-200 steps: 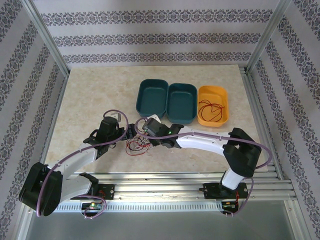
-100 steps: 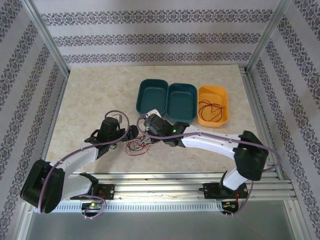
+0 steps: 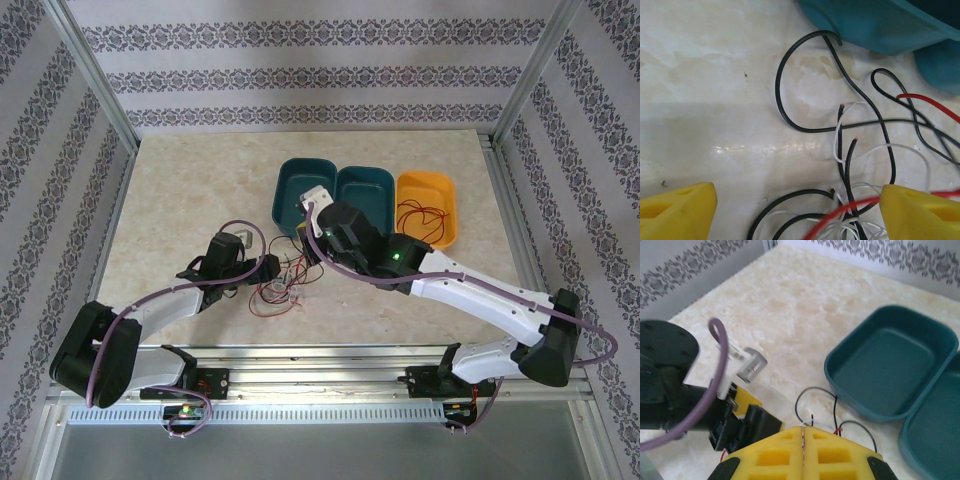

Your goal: Untangle the cables

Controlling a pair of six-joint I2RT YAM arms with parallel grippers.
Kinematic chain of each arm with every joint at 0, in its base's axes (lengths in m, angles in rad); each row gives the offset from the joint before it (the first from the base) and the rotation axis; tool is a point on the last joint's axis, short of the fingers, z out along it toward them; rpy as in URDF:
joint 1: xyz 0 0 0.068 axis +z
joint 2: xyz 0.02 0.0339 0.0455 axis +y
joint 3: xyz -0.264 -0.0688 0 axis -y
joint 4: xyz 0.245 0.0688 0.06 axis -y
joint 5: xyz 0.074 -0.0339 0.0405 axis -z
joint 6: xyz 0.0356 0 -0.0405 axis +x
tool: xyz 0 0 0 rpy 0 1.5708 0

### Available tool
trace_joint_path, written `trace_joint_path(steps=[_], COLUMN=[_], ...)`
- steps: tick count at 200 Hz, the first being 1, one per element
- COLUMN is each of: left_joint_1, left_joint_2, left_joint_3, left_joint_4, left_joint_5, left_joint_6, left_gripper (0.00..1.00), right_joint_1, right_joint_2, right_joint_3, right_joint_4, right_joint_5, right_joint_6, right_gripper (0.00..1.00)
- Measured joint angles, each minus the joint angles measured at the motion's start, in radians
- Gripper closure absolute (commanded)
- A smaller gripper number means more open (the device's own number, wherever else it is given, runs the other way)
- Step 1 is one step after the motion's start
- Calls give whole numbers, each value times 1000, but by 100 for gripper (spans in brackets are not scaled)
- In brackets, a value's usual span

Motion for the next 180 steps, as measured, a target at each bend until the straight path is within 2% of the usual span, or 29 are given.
trace_joint_path(steps=[49, 113, 180], left_joint_1=[0, 0, 0], left_joint_2=[10, 14, 40], left_joint_3=[7, 7, 7], left_joint_4=[0, 12, 21], left_joint_5=[1, -2, -7], left_joint_6=[10, 21, 24], left_gripper=[16, 25, 24], right_joint_1=[0, 0, 0], right_joint_2=[-4, -15, -24], right_joint_3=[118, 215, 296], right_joint_4=[-17, -37, -28], right_joint_5=[-10, -9, -6], right_joint_6=[-71, -174, -262], right_gripper=[100, 100, 99])
